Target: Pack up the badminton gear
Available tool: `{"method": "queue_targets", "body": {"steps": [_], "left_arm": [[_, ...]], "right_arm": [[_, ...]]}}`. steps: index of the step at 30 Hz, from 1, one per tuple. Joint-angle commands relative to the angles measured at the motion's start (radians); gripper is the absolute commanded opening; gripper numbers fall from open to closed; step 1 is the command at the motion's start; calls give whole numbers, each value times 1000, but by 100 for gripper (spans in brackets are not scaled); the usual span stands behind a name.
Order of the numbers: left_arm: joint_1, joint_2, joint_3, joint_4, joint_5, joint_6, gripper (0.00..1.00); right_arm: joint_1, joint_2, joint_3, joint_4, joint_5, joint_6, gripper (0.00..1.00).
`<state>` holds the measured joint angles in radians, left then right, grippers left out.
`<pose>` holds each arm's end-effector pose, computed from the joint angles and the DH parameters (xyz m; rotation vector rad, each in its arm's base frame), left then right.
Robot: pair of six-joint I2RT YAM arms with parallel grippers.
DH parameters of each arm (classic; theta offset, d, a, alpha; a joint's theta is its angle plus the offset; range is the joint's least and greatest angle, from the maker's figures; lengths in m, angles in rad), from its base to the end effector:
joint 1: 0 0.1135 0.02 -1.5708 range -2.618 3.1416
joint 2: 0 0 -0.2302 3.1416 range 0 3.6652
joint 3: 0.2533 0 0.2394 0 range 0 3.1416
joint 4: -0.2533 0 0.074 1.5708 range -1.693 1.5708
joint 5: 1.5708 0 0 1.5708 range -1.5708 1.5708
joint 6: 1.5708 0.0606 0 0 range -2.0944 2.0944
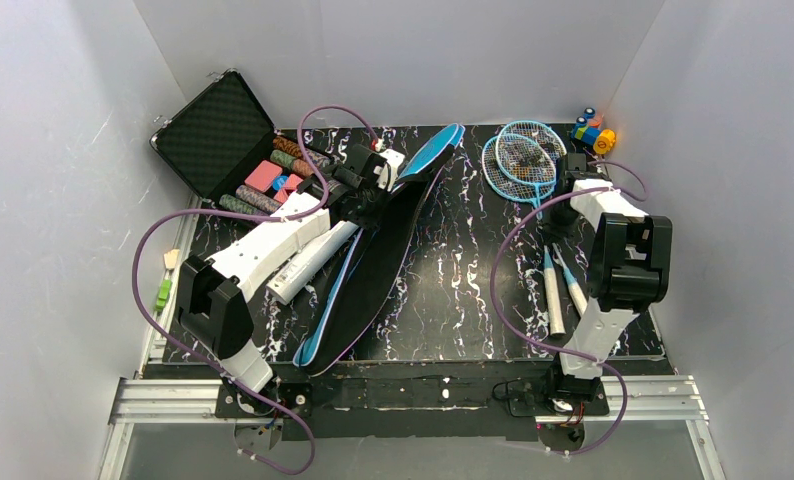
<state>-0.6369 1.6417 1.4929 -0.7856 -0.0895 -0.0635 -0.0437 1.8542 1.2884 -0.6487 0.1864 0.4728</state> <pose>0.2880 -0.2063 0.2600 0.6739 2.4166 -0.1780 0.3579 -0.0269 0.1358 0.7474 2.6481 -0.1458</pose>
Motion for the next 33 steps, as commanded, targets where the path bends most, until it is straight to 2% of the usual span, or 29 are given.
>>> {"method": "queue_targets", "body": {"steps": [1, 11, 14, 16, 17, 20, 21, 23, 26, 33], "left_arm": [[8, -73, 31, 15, 0, -8, 0], [10, -77, 33, 18, 0, -7, 0], [10, -78, 32, 18, 0, -7, 0], [10, -79, 30, 18, -1, -6, 0], [10, -79, 29, 19, -1, -6, 0], [10, -80, 29, 19, 3, -6, 0], [10, -79, 29, 18, 4, -6, 0], [11, -80, 30, 18, 6, -6, 0], [10, -80, 29, 19, 7, -6, 0], [11, -83, 27, 21, 5, -2, 0]], "right_arm": [[13, -1, -15, 17, -38, 22, 1], [43, -183, -118, 35, -101, 44, 1], [95, -210, -175, 47, -139, 59, 1], [119, -219, -192, 45, -113, 65, 1], [119, -218, -191, 41, -91, 64, 4], [96, -202, -145, 10, 7, 47, 52], [84, -196, -128, 3, 25, 44, 60], [60, -184, -99, 2, 30, 32, 65], [54, -155, -64, 0, 31, 18, 66], [18, -66, -41, 20, 7, 9, 61]]}}
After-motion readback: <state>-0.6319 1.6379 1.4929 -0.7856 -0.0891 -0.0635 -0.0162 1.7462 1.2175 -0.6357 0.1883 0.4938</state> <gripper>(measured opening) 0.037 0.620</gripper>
